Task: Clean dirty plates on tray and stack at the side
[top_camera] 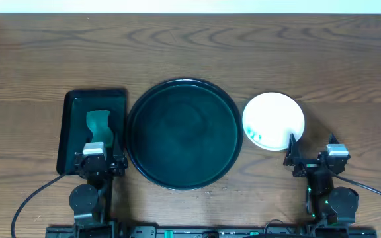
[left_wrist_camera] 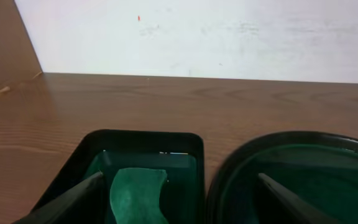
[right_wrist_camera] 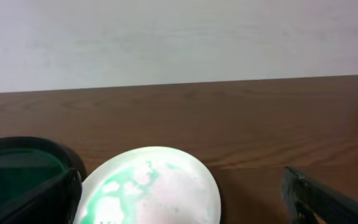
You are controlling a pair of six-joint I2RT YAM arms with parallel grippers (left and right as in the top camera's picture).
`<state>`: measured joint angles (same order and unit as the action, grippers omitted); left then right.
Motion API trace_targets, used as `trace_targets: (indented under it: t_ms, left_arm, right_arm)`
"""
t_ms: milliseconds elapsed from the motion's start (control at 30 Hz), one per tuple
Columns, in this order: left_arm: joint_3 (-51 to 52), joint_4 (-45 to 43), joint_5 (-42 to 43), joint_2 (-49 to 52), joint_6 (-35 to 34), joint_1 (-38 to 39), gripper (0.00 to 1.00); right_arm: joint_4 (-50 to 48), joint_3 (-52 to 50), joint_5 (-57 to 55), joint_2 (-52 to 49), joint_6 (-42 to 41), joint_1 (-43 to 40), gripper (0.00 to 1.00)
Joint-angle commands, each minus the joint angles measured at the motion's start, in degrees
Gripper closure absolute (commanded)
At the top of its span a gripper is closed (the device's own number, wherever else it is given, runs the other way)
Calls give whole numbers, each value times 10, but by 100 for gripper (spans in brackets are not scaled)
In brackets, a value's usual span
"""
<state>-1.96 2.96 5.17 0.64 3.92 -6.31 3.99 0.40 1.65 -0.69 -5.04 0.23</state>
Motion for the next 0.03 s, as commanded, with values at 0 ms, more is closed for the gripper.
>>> trace_targets:
  t_ms: [0]
  left_arm:
    - [17, 7, -5, -3, 8, 2, 26]
  right_arm:
    - [2, -1, 3, 4, -6, 3, 1]
